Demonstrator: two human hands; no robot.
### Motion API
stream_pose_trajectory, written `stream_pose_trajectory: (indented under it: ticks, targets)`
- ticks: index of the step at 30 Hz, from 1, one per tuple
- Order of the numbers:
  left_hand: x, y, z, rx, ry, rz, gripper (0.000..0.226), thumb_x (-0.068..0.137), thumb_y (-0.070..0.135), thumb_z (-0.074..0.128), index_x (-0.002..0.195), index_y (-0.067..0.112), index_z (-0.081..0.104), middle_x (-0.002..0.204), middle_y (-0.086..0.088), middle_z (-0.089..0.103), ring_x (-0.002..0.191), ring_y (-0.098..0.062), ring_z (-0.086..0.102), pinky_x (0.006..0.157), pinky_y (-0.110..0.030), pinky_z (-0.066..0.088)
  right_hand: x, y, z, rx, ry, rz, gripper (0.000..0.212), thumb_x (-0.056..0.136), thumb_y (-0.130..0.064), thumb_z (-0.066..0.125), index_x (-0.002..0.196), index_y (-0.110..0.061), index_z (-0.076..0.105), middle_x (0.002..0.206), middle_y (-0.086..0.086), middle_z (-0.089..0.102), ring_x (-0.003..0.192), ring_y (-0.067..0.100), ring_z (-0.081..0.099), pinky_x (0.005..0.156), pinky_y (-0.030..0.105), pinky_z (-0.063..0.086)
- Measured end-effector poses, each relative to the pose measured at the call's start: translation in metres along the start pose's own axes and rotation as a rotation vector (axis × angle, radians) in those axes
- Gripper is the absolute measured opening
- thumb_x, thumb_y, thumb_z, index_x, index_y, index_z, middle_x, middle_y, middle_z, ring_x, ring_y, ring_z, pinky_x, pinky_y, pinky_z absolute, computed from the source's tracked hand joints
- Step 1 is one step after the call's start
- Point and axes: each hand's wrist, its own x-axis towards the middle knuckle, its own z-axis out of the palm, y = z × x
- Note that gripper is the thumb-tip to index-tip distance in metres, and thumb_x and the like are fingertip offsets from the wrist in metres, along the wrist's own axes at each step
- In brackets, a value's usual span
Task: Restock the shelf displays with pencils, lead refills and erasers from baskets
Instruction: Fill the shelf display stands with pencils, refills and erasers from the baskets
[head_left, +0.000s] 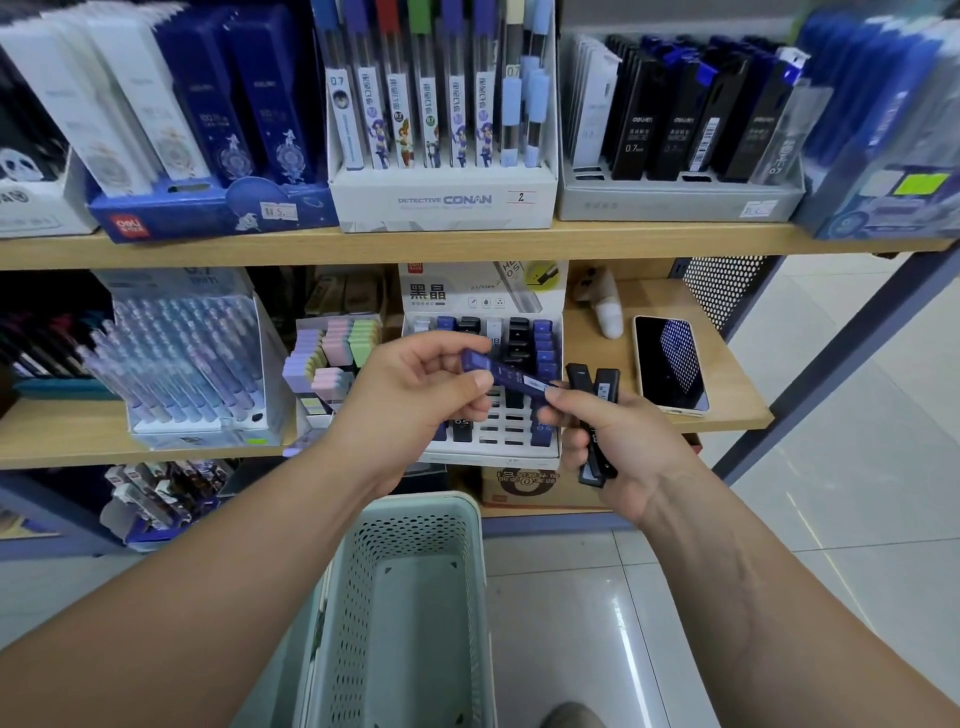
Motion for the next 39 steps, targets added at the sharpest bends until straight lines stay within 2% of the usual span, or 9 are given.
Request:
stream_pose_trajectory:
  ticks: [3,7,9,16,22,27,31,35,39]
  targets:
    - [0.0,0.007,0.0,0.035,-0.063,0.064,0.023,0.085,-0.007,0.067,0.106,0.004,0.069,0.073,-0.001,0.066,0.066,-0.021,0.069,0.067,-0.032,0.061,0.001,0.001,-0.001,0.081,-0.056,0.084,0.015,0.089,-0.01,0.073,0.102,-0.006,0.066,0.073,0.01,0.066,0.044,0.006,0.041,0.039,0.016,0.034]
    - [0.004,0.012,0.003,0.108,0.032,0.098,0.007,0.079,0.003,0.076,0.082,0.007,0.072,0.064,-0.007,0.066,0.057,-0.017,0.066,0.058,-0.026,0.057,0.0,0.003,0.003,0.082,-0.077,0.113,0.01,0.089,-0.012,0.073,0.097,-0.009,0.066,0.07,0.008,0.065,0.043,0.006,0.041,0.039,0.016,0.034]
    - [0.008,0.012,0.005,0.159,0.073,0.087,0.008,0.081,0.004,0.077,0.076,0.008,0.071,0.061,-0.008,0.067,0.054,-0.016,0.063,0.054,-0.025,0.055,-0.001,0.003,0.004,0.063,-0.071,0.114,0.01,0.089,-0.01,0.073,0.098,-0.008,0.068,0.072,0.01,0.067,0.043,0.006,0.041,0.04,0.015,0.033]
    - [0.021,0.009,0.007,0.186,0.067,0.053,0.009,0.089,-0.002,0.069,0.087,0.006,0.071,0.065,-0.007,0.069,0.06,-0.016,0.067,0.057,-0.024,0.057,0.001,0.002,0.001,-0.053,-0.014,0.08,0.009,0.088,-0.009,0.075,0.092,-0.006,0.068,0.069,0.01,0.066,0.045,0.008,0.042,0.039,0.017,0.034]
    - [0.031,0.0,-0.002,0.497,0.121,0.052,0.006,0.088,0.01,0.075,0.087,0.016,0.074,0.073,-0.001,0.073,0.064,-0.013,0.071,0.06,-0.026,0.054,0.009,-0.004,-0.02,-0.041,0.201,0.011,0.007,0.09,-0.011,0.072,0.087,-0.015,0.067,0.065,0.002,0.058,0.044,0.008,0.043,0.04,0.019,0.036]
    - [0.04,-0.004,-0.009,0.709,0.224,0.164,0.011,0.084,0.017,0.079,0.084,0.026,0.072,0.076,0.004,0.07,0.065,-0.016,0.067,0.067,-0.029,0.057,0.008,0.0,-0.016,-0.066,0.23,-0.034,0.007,0.091,-0.011,0.071,0.087,-0.015,0.067,0.062,0.001,0.056,0.044,0.009,0.043,0.041,0.022,0.037]
    - [0.052,-0.003,-0.01,0.919,0.202,0.286,0.01,0.086,0.019,0.077,0.096,0.018,0.077,0.08,0.011,0.067,0.066,0.002,0.057,0.067,-0.01,0.045,0.006,0.002,-0.01,-0.104,0.196,-0.081,0.007,0.092,-0.01,0.07,0.086,-0.013,0.067,0.06,0.0,0.055,0.043,0.009,0.043,0.042,0.021,0.035]
    - [0.071,0.002,-0.007,1.026,0.148,0.401,0.01,0.086,0.017,0.076,0.095,0.014,0.079,0.087,0.001,0.074,0.078,-0.014,0.065,0.081,-0.027,0.053,0.006,0.003,-0.006,-0.121,0.185,-0.093,0.005,0.092,-0.011,0.07,0.088,-0.012,0.068,0.06,0.0,0.056,0.043,0.009,0.042,0.044,0.022,0.035]
    - [0.089,-0.002,-0.004,1.136,0.079,0.407,0.01,0.086,0.018,0.074,0.094,0.015,0.078,0.091,-0.002,0.076,0.085,-0.021,0.068,0.082,-0.034,0.055,0.006,0.004,-0.005,-0.139,0.174,-0.112,0.006,0.093,-0.011,0.07,0.087,-0.011,0.068,0.06,0.0,0.056,0.044,0.009,0.042,0.043,0.022,0.036]
